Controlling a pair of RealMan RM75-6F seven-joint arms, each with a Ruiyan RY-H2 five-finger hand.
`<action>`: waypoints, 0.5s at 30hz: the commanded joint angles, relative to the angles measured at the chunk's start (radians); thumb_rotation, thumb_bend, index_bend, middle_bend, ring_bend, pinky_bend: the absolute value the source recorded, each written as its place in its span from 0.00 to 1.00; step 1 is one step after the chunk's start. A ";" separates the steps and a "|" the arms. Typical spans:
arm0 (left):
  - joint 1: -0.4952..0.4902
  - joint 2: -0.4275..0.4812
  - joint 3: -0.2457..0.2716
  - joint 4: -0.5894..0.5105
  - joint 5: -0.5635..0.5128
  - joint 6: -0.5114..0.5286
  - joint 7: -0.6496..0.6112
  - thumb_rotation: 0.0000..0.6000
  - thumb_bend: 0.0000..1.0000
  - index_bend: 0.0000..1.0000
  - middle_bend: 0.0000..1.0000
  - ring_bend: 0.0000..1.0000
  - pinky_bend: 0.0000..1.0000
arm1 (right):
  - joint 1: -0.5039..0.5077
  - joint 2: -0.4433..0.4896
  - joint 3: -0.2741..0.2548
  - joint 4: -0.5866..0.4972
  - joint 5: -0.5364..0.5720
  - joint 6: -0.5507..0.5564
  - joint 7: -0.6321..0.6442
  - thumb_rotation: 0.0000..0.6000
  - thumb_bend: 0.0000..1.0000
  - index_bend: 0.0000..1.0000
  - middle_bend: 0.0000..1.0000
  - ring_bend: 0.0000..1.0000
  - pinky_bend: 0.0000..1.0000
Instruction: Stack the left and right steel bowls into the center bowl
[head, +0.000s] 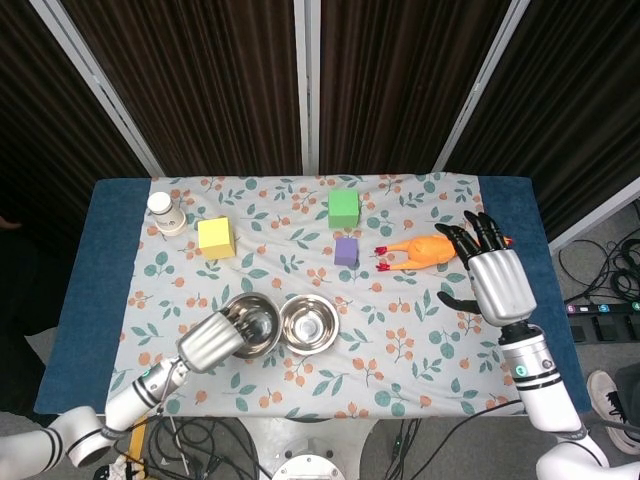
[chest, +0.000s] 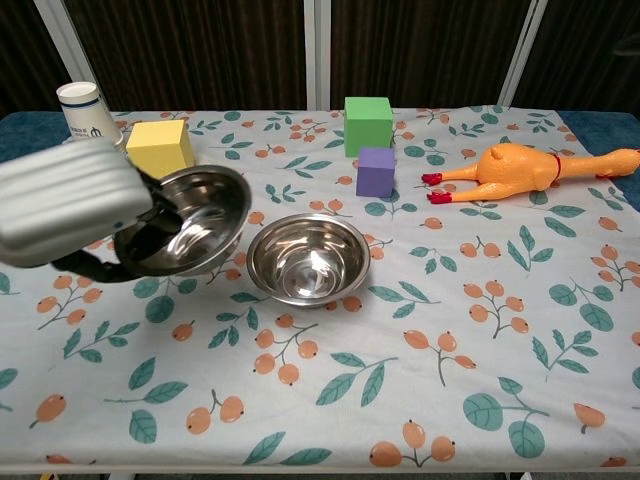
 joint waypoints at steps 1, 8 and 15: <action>-0.062 -0.021 -0.046 -0.044 -0.018 -0.065 0.036 1.00 0.30 0.76 0.75 0.66 0.75 | -0.012 0.020 0.010 -0.007 -0.006 0.013 0.020 1.00 0.03 0.14 0.22 0.00 0.00; -0.161 -0.103 -0.070 0.011 -0.048 -0.187 0.030 1.00 0.30 0.76 0.75 0.66 0.75 | -0.033 0.062 0.017 -0.006 -0.033 0.035 0.067 1.00 0.03 0.14 0.22 0.00 0.00; -0.217 -0.193 -0.072 0.115 -0.068 -0.209 -0.045 1.00 0.30 0.75 0.75 0.66 0.75 | -0.041 0.074 0.021 0.027 -0.021 0.027 0.110 1.00 0.03 0.14 0.22 0.00 0.00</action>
